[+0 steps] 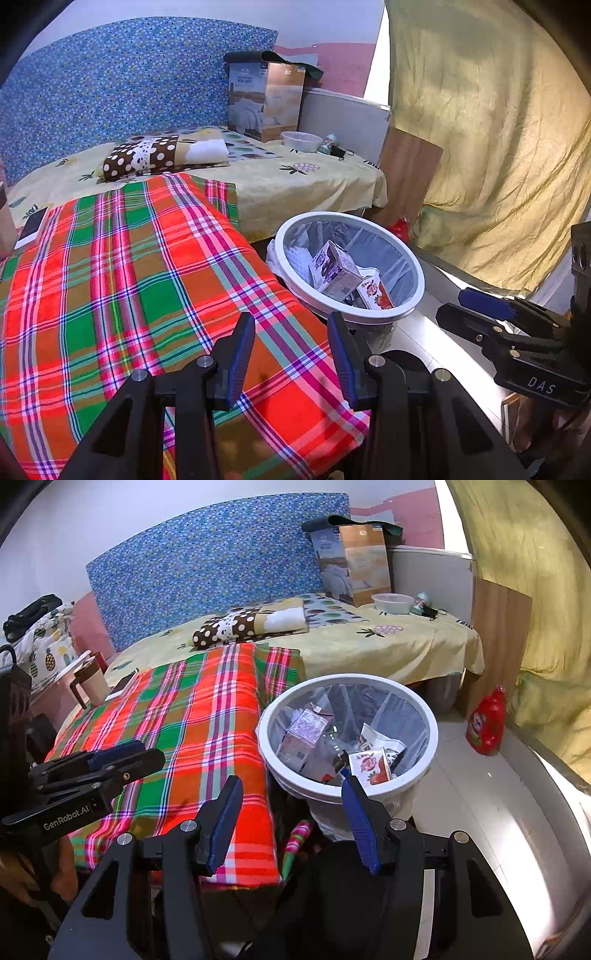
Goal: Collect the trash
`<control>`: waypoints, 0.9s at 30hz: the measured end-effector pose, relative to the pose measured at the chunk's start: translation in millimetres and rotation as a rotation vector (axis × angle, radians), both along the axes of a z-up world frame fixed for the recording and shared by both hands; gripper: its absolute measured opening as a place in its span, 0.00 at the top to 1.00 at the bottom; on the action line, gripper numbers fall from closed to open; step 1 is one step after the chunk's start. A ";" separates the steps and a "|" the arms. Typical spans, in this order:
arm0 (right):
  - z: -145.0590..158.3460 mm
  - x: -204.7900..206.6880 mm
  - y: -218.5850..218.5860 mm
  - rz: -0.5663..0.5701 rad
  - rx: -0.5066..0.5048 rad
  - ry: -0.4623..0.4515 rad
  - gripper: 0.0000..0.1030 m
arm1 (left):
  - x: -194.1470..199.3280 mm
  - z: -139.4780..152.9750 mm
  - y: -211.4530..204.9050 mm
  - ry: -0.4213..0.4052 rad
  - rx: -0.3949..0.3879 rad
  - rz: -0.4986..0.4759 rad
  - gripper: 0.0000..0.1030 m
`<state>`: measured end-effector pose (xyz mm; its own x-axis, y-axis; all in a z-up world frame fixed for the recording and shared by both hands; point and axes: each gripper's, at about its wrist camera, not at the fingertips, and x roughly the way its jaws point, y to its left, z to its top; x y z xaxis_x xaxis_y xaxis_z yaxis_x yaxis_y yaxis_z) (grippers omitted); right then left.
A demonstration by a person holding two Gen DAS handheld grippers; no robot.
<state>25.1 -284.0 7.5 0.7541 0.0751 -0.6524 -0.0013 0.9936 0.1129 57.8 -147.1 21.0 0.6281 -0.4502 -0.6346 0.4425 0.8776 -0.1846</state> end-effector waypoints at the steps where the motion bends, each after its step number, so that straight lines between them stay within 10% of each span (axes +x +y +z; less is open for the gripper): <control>1: 0.0 0.6 -0.1 0.000 -0.001 -0.001 0.44 | 0.1 0.2 0.4 0.001 -0.002 0.000 0.61; 27: 0.2 -1.7 4.2 0.002 -0.002 0.000 0.44 | -2.4 -0.4 2.9 0.017 -0.018 0.011 0.61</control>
